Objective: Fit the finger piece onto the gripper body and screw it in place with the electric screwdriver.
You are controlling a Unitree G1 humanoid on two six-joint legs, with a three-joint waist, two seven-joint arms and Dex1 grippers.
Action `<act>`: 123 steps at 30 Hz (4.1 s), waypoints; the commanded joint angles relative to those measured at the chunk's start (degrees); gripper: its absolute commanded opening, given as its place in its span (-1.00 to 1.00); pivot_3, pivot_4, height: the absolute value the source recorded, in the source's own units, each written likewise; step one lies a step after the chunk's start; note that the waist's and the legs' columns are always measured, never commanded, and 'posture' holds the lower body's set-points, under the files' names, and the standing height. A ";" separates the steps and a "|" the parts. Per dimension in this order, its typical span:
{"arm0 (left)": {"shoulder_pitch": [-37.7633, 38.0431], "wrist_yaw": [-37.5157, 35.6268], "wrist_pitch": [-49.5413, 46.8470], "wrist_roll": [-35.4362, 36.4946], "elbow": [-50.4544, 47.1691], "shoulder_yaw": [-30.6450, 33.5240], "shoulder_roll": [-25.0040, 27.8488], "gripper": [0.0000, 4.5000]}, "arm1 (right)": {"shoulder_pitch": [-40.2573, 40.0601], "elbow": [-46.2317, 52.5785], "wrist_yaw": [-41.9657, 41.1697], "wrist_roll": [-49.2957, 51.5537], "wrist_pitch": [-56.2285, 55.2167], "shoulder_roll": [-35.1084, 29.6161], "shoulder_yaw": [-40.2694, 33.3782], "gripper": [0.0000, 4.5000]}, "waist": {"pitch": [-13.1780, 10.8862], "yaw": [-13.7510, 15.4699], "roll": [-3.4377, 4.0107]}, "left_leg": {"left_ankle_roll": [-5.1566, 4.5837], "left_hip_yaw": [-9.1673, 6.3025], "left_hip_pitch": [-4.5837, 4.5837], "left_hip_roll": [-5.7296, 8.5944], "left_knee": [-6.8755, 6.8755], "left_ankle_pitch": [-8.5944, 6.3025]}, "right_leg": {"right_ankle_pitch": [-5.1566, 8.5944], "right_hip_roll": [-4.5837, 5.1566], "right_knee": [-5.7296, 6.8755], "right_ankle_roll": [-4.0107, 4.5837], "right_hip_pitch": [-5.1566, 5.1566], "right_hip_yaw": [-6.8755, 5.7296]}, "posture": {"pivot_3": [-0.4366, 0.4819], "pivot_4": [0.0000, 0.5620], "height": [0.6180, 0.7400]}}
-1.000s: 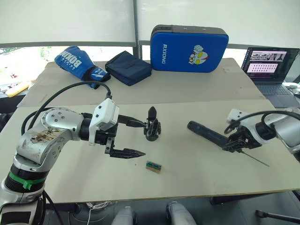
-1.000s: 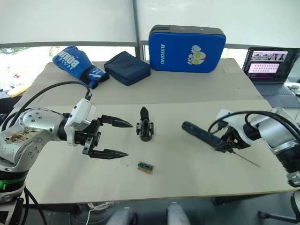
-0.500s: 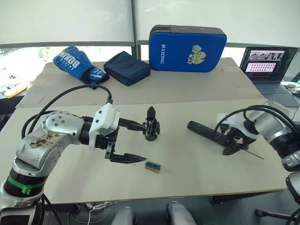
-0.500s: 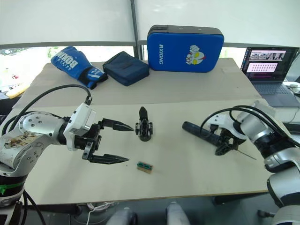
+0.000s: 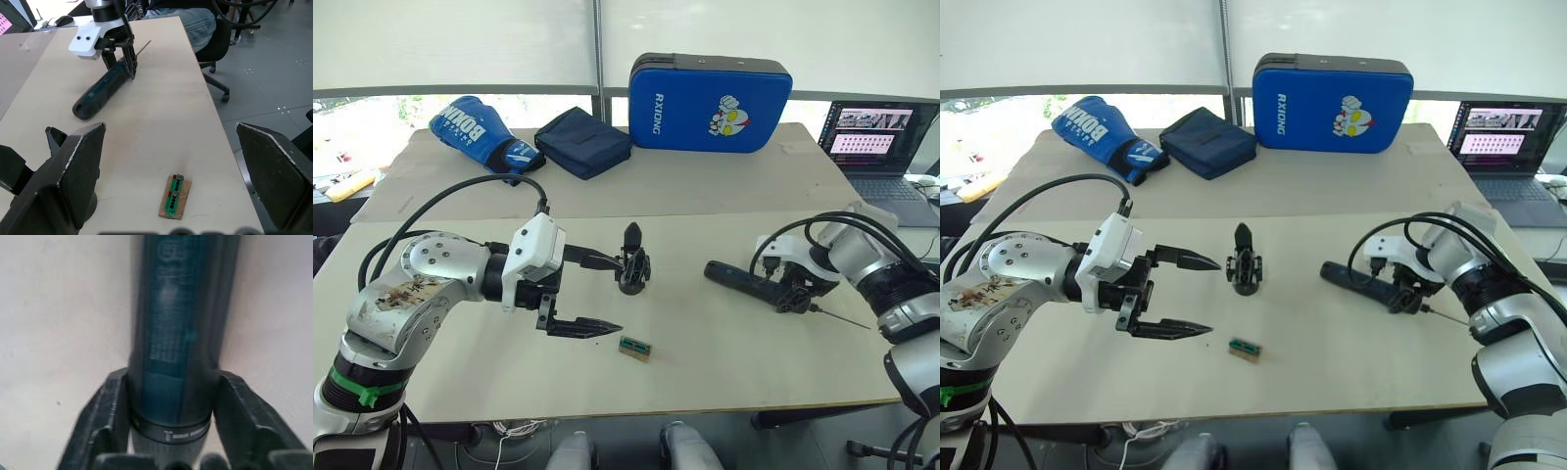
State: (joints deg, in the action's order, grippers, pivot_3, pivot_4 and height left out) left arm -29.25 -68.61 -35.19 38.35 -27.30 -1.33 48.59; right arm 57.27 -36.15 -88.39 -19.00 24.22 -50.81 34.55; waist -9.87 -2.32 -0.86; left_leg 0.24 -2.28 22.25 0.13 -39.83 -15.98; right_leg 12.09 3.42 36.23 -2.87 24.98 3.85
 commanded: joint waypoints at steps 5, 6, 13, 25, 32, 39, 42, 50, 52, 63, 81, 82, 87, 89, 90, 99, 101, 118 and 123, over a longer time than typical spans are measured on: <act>4.20 -0.94 0.68 -0.41 -1.92 -0.01 1.79 1.00 | -8.42 9.51 -0.53 13.02 -24.35 -4.39 -14.58 -0.14 | -0.01 -0.05 0.00 | 0.00 0.01 -0.02 -0.01 0.03 0.00 | 0.00 0.00 -0.02 0.00 -0.02 0.01 | -0.05 -0.47 1.00; 5.66 -1.51 1.41 -0.99 -1.63 -0.07 2.23 1.00 | -10.72 14.62 -0.85 16.99 -19.66 -4.63 -18.26 -0.14 | -0.02 -0.19 0.01 | 0.00 0.01 0.00 -0.02 0.05 0.00 | 0.00 0.00 -0.02 0.00 0.02 0.01 | -0.05 -0.47 1.00; 11.29 -3.81 8.05 -5.20 2.23 -4.13 -0.69 1.00 | -34.64 58.24 11.63 47.20 8.27 0.75 -41.78 -0.14 | -0.06 0.44 0.06 | -0.01 -0.15 -0.05 -0.05 0.05 -0.01 | 0.11 -0.03 0.45 0.11 0.14 0.04 | -0.05 -0.47 1.00; 10.13 -5.88 27.52 -19.16 22.34 -12.88 -10.86 1.00 | -38.84 70.97 31.13 63.18 14.73 18.73 -40.29 -0.14 | -0.07 1.49 -0.05 | -0.01 -0.01 -0.72 -0.03 -0.01 -0.01 | 0.14 -0.05 0.21 0.06 -0.65 0.03 | -0.05 -0.47 1.00; 8.97 -5.59 29.66 -21.70 24.69 -13.71 -14.10 1.00 | -39.69 68.61 30.51 59.88 8.85 20.02 -34.36 -0.14 | -0.06 1.42 -0.08 | -0.03 -0.13 -0.69 -0.02 -0.01 -0.02 | 0.14 -0.03 0.16 0.05 -0.67 -0.07 | -0.05 -0.47 1.00; 8.67 -7.27 36.40 -25.80 28.92 -15.59 -14.44 1.00 | -39.44 65.71 31.44 57.28 2.85 24.00 -32.46 -0.14 | -0.06 1.33 -0.07 | -0.03 -0.13 -0.68 -0.02 0.01 -0.02 | 0.14 -0.04 0.14 0.05 -0.66 -0.07 | -0.05 -0.47 1.00; 8.04 -6.93 35.97 -26.11 31.27 -15.93 -15.59 1.00 | -40.33 66.44 29.19 57.42 2.09 23.55 -30.98 -0.14 | -0.06 1.31 -0.07 | -0.03 -0.13 -0.68 -0.02 0.01 -0.02 | 0.14 -0.04 0.14 0.05 -0.67 -0.08 | -0.05 -0.47 1.00; 7.41 -7.26 36.71 -27.72 32.61 -16.40 -16.16 1.00 | -39.57 65.33 31.08 53.44 -1.50 23.95 -29.99 -0.14 | -0.06 1.33 -0.07 | -0.03 -0.15 -0.68 -0.02 0.00 -0.02 | 0.14 -0.04 0.15 0.05 -0.67 -0.09 | -0.05 -0.47 1.00; 7.45 -7.05 35.53 -27.53 31.66 -16.30 -16.14 1.00 | -39.54 65.10 31.13 53.32 -1.93 23.91 -29.99 -0.14 | -0.06 1.32 -0.07 | -0.03 -0.14 -0.68 -0.02 0.00 -0.02 | 0.14 -0.04 0.15 0.05 -0.67 -0.09 | -0.05 -0.47 1.00; 7.98 -5.20 35.23 -28.53 32.10 -16.83 -17.96 1.00 | -39.77 65.61 31.83 55.22 -0.86 23.59 -29.88 -0.14 | -0.06 1.34 -0.07 | -0.03 -0.15 -0.68 -0.02 0.01 -0.02 | 0.14 -0.04 0.15 0.05 -0.67 -0.09 | -0.05 -0.47 1.00; 6.09 -4.76 36.08 -28.90 34.62 -16.74 -18.97 1.00 | -38.99 63.81 32.16 54.10 -2.24 23.91 -29.54 -0.14 | -0.06 1.35 -0.07 | -0.03 -0.15 -0.68 -0.02 0.01 -0.02 | 0.14 -0.04 0.14 0.05 -0.67 -0.09 | -0.05 -0.47 1.00; 6.12 -4.74 36.06 -28.86 34.57 -16.73 -18.99 1.00 | -39.09 63.89 32.20 54.06 -2.23 23.91 -29.48 -0.14 | -0.06 1.34 -0.07 | -0.03 -0.15 -0.68 -0.02 0.01 -0.02 | 0.14 -0.04 0.14 0.05 -0.67 -0.09 | -0.05 -0.47 1.00; 6.27 -4.51 36.08 -28.88 34.32 -16.72 -19.07 1.00 | -39.33 64.27 32.50 54.25 -1.80 24.08 -29.16 -0.14 | -0.06 1.34 -0.07 | -0.03 -0.15 -0.68 -0.03 0.01 -0.02 | 0.14 -0.04 0.14 0.05 -0.67 -0.09 | -0.05 -0.47 1.00; 6.40 -4.18 36.11 -29.05 34.22 -16.64 -19.03 1.00 | -39.38 64.20 32.57 54.10 -1.80 24.18 -28.96 -0.14 | -0.06 1.34 -0.08 | -0.03 -0.15 -0.68 -0.02 0.01 -0.02 | 0.14 -0.04 0.14 0.05 -0.67 -0.09 | -0.05 -0.47 1.00; 6.49 -4.04 35.97 -29.10 34.12 -16.62 -18.97 1.00 | -39.43 64.06 32.54 53.94 -1.94 24.23 -28.89 -0.14 | -0.06 1.35 -0.07 | -0.03 -0.15 -0.68 -0.02 0.01 -0.02 | 0.14 -0.04 0.14 0.05 -0.67 -0.09 | -0.05 -0.47 1.00; 6.81 -3.78 35.43 -29.00 33.62 -16.70 -18.68 1.00 | -39.83 62.75 31.69 52.71 -3.83 24.49 -28.89 -0.14 | -0.06 1.33 -0.08 | -0.03 -0.15 -0.68 -0.02 0.01 -0.02 | 0.14 -0.04 0.14 0.05 -0.67 -0.09 | -0.05 -0.47 1.00; 6.55 -3.83 35.45 -29.00 33.87 -16.66 -18.71 1.00 | -39.74 62.42 31.62 52.48 -4.01 24.67 -28.76 -0.14 | -0.06 1.33 -0.07 | -0.03 -0.15 -0.68 -0.02 0.01 -0.02 | 0.14 -0.04 0.13 0.05 -0.67 -0.09 | -0.05 -0.47 1.00; 5.46 -3.23 35.24 -29.11 34.46 -16.93 -19.33 1.00 | -39.79 63.38 30.85 51.54 -4.42 23.48 -28.58 -0.14 | -0.06 1.34 -0.07 | -0.03 -0.15 -0.68 -0.02 0.01 -0.02 | 0.14 -0.04 0.13 0.05 -0.67 -0.09 | -0.05 -0.47 1.00; 5.54 -3.34 35.24 -29.10 34.36 -16.92 -19.38 1.00 | -39.93 62.76 30.37 50.39 -6.04 22.99 -28.60 -0.14 | -0.06 1.34 -0.07 | -0.03 -0.15 -0.68 -0.03 0.01 -0.02 | 0.14 -0.04 0.12 0.05 -0.67 -0.09 | -0.05 -0.47 1.00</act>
State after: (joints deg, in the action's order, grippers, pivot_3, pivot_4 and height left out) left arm -23.00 -71.94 -0.03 9.06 7.67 -18.51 29.36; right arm 16.97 24.51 -57.50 30.70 20.82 -27.77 6.70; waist -9.93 -0.98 -0.94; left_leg 0.22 -2.43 21.57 0.11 -39.82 -16.00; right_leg 12.23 3.38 36.36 -2.82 24.31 3.76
